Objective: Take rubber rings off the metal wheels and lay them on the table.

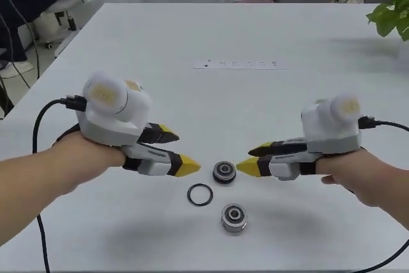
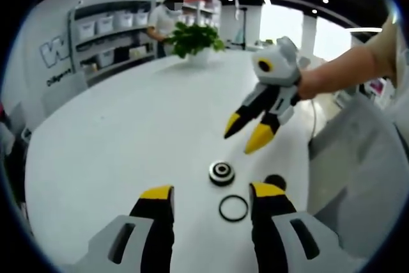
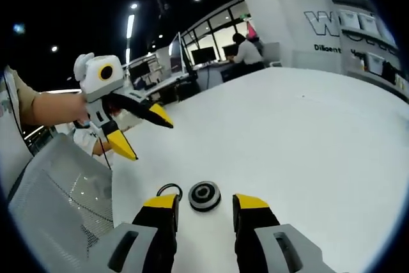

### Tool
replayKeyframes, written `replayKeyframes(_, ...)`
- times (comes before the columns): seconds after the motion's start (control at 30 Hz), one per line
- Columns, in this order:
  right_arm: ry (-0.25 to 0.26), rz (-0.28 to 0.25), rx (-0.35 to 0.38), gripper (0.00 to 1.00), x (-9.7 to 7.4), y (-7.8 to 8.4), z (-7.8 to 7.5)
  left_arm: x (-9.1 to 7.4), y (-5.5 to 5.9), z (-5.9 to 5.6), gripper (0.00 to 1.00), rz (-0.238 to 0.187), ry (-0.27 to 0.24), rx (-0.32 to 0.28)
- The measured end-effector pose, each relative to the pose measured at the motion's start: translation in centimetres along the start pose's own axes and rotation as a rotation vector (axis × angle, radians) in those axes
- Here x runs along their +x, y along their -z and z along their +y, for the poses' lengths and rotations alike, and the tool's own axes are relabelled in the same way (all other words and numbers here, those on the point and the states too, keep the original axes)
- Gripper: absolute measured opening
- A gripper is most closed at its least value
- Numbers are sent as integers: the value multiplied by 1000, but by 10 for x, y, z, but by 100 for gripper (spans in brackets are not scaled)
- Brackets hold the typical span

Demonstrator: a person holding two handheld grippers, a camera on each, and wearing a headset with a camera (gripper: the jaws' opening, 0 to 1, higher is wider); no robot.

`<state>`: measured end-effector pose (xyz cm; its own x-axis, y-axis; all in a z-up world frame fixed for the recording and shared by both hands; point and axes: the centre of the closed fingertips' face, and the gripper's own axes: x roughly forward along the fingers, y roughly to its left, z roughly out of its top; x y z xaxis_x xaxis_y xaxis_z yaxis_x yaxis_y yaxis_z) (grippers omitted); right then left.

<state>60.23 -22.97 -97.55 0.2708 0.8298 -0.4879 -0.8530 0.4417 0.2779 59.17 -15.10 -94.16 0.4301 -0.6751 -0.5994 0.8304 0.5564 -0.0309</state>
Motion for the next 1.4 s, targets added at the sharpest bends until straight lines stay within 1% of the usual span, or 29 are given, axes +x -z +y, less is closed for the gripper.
replayKeyframes(0.13, -2, 16, -26, 30, 4, 8, -3, 8, 3, 1, 47, 11, 6, 2)
replayKeyframes(0.4, -11, 32, -45, 29, 12, 22, -8, 20, 7, -1, 45, 23, 26, 5)
replayKeyframes(0.43, -13, 34, -47, 28, 13, 22, -6, 22, 7, -1, 45, 25, 28, 6)
replayKeyframes(0.73, -22, 48, -71, 25, 21, 26, -1, 34, 9, -1, 41, 25, 41, 8)
replayKeyframes(0.9, -26, 53, -76, 23, 25, 27, -1, 42, 11, -3, 37, 23, 53, 21)
replayKeyframes(1.03, -30, 56, -78, 22, 28, 29, 0, 48, 12, -6, 36, 25, 63, 26)
replayKeyframes(1.3, -28, 51, -80, 17, 32, 32, -6, 59, 12, -10, 32, 22, 82, 35)
replayKeyframes(1.4, -29, 52, -82, 17, 32, 32, -5, 63, 13, -11, 31, 27, 86, 43)
